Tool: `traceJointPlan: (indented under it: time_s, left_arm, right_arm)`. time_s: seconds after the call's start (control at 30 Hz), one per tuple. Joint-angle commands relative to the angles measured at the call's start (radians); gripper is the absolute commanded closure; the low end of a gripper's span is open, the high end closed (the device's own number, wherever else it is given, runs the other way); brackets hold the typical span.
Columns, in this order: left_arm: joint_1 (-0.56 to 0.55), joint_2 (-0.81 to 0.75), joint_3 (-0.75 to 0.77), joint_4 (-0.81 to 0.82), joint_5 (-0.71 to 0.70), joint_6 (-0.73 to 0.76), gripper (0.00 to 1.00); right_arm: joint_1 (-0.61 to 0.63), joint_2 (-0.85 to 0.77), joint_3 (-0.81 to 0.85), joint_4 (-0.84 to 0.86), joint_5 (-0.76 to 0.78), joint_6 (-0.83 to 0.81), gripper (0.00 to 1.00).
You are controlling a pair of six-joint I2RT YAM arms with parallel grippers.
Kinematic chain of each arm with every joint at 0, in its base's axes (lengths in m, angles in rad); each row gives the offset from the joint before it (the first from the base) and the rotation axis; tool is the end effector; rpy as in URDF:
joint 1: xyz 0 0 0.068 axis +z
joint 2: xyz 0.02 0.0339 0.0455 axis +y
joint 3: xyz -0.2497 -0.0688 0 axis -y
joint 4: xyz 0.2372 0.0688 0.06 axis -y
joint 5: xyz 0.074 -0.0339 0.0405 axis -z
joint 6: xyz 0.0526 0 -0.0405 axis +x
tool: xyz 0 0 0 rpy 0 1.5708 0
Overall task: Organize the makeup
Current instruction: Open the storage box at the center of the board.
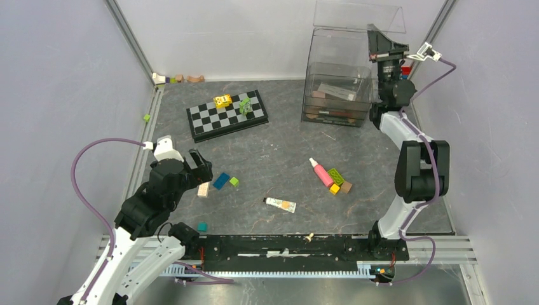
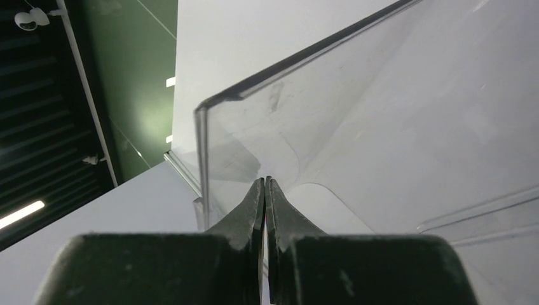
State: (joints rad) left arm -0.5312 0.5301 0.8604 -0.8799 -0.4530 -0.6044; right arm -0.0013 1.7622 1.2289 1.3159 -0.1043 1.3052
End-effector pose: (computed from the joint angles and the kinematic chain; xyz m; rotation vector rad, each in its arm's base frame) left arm 0.1090 -0.0374 0.3101 -0.3395 2.0389 -0.2192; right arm 0.3918 0.0050 0.3788 0.4305 0.7375 1.2714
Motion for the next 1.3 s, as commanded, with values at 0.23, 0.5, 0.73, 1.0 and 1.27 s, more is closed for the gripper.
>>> traceJointPlan:
  time_s: [0.23,0.5,0.73,1.0,1.27]
  left_arm:
    - [0.006,-0.005,-0.004,0.042,-0.009,0.029,0.00]
    - [0.007,-0.005,-0.004,0.042,-0.011,0.028,0.00]
    - [0.005,-0.007,-0.006,0.042,-0.016,0.028,0.00]
    - [0.006,0.001,-0.005,0.042,-0.015,0.027,0.00]
    - [0.007,0.003,-0.004,0.041,-0.015,0.027,0.00]
  right_arm:
    - [-0.011,0.196,0.369,-0.206,-0.011,-0.092,0.95]
    - [-0.033,0.326,0.585,-0.329,0.015,-0.111,0.95]
    - [-0.054,0.351,0.692,-0.371,0.039,-0.118,0.94]
    - [-0.065,0.343,0.725,-0.392,0.035,-0.136,0.94]
    - [-0.068,0.345,0.754,-0.412,0.049,-0.139,0.94]
